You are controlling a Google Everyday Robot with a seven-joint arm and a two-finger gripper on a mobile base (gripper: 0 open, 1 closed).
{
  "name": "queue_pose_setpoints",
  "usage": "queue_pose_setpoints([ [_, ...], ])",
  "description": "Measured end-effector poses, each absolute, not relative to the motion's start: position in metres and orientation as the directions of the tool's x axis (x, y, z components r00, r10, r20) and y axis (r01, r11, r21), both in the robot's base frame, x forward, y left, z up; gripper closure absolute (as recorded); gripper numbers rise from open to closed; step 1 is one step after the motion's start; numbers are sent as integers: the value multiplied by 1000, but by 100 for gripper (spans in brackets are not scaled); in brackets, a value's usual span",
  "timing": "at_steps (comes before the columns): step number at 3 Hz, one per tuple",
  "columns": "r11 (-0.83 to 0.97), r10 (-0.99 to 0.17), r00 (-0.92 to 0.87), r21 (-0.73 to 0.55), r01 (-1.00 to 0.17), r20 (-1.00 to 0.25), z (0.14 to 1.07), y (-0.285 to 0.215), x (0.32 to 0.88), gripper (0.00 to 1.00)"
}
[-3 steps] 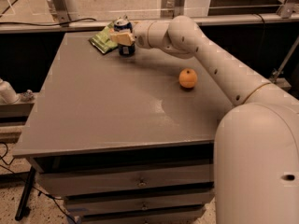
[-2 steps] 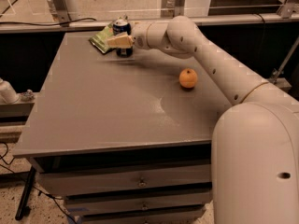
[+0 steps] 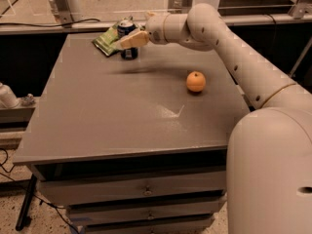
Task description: Move pepsi can near green jalapeno chip bag
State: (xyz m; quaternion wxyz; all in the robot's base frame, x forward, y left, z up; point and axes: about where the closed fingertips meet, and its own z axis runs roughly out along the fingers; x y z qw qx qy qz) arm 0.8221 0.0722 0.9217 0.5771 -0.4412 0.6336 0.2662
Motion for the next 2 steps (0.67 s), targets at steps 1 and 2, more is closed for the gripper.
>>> queue_pose_setpoints([
  [1, 424, -294, 91, -215, -880, -952, 963, 28, 786, 0],
  [2, 392, -308, 168, -286, -875, -936, 1019, -21, 727, 0],
])
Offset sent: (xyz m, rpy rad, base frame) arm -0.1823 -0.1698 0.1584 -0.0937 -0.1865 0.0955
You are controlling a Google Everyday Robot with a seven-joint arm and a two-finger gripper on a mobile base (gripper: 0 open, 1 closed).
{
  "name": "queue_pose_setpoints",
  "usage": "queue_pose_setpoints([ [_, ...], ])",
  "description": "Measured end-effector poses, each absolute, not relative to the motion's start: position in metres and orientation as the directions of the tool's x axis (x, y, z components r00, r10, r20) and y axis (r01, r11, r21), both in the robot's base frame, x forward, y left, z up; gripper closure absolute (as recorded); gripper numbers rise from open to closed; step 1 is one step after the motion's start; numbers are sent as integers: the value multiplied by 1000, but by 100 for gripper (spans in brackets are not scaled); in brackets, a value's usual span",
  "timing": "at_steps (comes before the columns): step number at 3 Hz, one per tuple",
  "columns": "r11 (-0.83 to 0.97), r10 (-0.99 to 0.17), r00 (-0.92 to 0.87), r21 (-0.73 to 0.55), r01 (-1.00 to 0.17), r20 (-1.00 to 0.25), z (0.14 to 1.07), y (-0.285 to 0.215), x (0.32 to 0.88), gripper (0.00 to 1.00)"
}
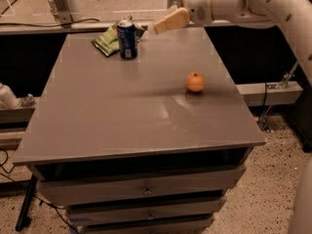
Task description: Move pepsi can near green jalapeno chip bag
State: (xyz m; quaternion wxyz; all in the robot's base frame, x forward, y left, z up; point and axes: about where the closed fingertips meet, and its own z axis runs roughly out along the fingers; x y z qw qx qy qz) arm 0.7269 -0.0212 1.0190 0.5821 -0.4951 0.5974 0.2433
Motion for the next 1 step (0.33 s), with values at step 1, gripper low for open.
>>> queue_pose_setpoints([
  [1, 396, -266, 266, -357, -846, -927, 1064, -48, 661, 0],
])
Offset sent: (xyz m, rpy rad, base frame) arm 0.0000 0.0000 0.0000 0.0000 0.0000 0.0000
